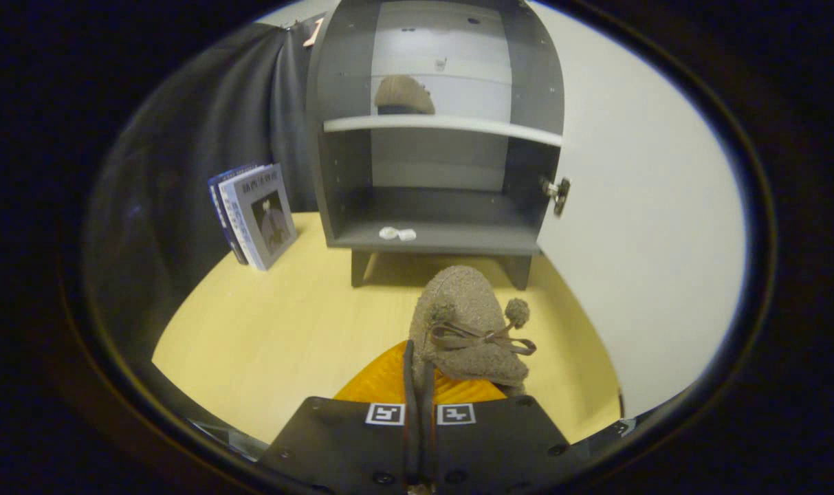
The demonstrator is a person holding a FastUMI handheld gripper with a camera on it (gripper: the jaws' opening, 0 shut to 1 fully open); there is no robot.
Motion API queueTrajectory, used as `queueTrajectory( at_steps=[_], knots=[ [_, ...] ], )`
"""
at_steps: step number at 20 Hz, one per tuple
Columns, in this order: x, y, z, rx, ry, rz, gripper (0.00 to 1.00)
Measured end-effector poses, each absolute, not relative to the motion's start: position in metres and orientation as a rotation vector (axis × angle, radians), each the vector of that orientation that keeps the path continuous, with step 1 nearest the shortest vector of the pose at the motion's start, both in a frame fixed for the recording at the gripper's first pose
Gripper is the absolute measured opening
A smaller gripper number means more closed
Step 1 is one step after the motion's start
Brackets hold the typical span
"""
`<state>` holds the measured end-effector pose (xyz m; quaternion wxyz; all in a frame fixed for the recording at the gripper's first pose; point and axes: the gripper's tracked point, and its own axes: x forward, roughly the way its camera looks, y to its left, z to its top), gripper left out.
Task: Open the shoe cabinet door, grab the shoes and put them into the shoe cabinet, then close the shoe cabinet door.
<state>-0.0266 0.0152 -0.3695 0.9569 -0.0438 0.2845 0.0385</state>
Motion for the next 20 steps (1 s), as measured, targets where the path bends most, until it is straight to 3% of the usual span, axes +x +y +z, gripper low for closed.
queueTrajectory(
  at_steps=[6,20],
  knots=[
    [-0.002,0.031,-0.265,-0.123,0.452,0.033,0.03],
    [0.133,0.020,-0.159,-0.112,0.301,0.048,0.03]
  ],
)
